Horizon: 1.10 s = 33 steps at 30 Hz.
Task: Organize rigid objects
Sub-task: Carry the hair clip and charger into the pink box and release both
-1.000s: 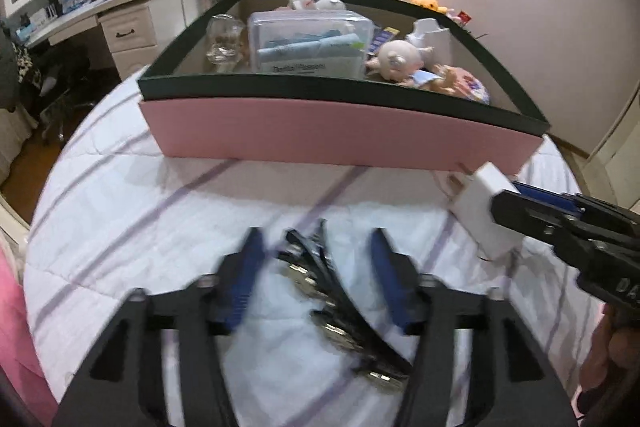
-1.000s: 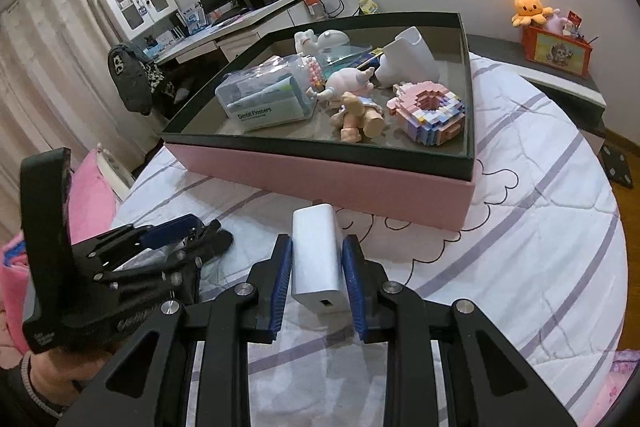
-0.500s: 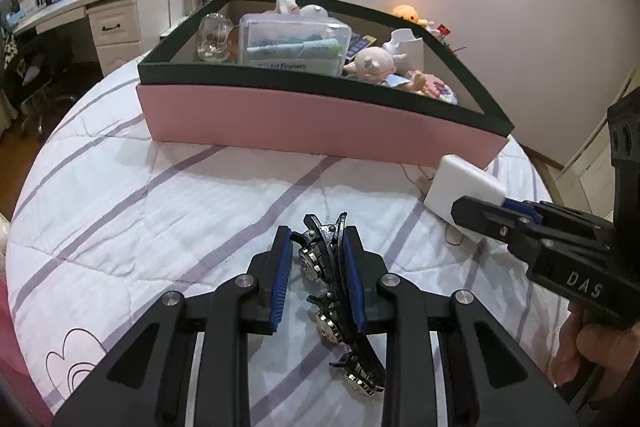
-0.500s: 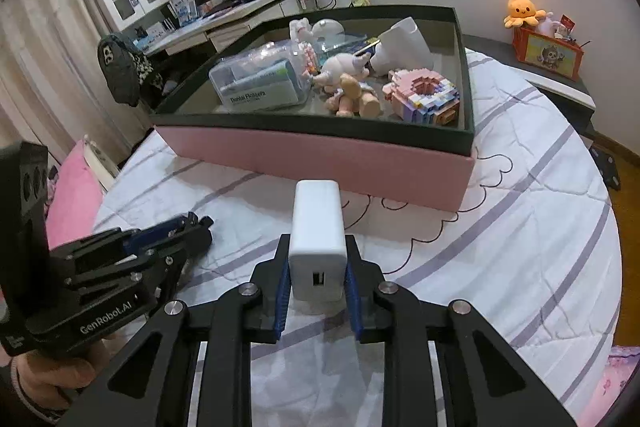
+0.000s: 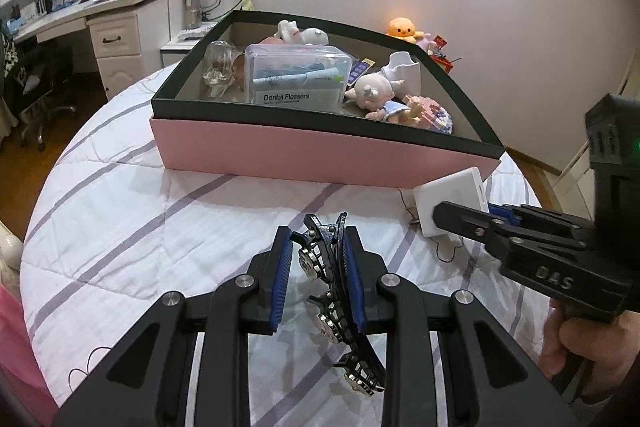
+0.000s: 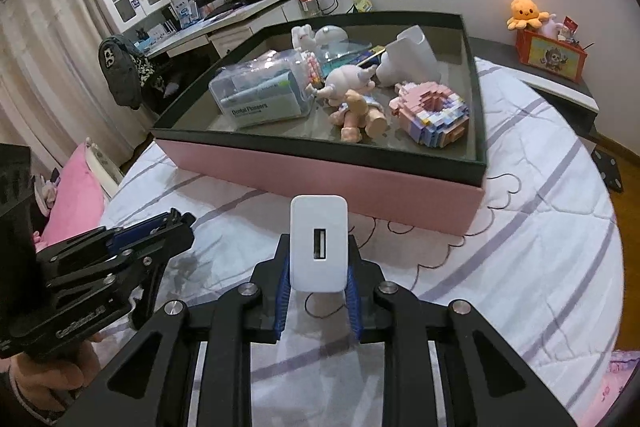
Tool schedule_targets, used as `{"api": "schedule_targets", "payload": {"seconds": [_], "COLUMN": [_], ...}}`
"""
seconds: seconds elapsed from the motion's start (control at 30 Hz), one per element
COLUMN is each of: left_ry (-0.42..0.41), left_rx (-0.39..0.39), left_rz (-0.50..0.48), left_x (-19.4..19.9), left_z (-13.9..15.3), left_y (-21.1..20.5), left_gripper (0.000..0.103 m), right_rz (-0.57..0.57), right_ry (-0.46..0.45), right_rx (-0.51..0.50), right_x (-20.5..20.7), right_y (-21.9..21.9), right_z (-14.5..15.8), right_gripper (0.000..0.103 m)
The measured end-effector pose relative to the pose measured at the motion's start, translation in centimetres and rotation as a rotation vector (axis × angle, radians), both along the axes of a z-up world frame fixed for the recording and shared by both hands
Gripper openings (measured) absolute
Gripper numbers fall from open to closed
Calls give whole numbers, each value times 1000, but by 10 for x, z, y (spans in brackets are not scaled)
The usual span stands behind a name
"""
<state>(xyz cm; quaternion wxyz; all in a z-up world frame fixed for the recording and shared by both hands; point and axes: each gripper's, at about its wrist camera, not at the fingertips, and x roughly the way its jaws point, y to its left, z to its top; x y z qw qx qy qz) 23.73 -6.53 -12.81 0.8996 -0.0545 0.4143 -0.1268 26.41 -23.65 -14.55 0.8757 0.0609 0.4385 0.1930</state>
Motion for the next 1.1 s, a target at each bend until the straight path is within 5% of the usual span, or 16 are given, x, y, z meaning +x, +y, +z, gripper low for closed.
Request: {"api": "schedule_targets", "payload": {"seconds": [0.43,0.8,1.1], "left_ry": [-91,-140,-193], "left_rx": [2,1,-8], "left_rz": [4,-17,-29], "left_x": [8,23,72], "left_z": [38,60,88], "left_y": [8,11,8], "left_gripper": [26,26,26], "right_rz": [9,20,19], "right_ry": [-102,-122,-175], "right_rx": [20,15,4], "right_x": [2,8,35], "right_y": [7,16,22], "right_z": [49,58,86], "right_gripper": [24,24,24]}}
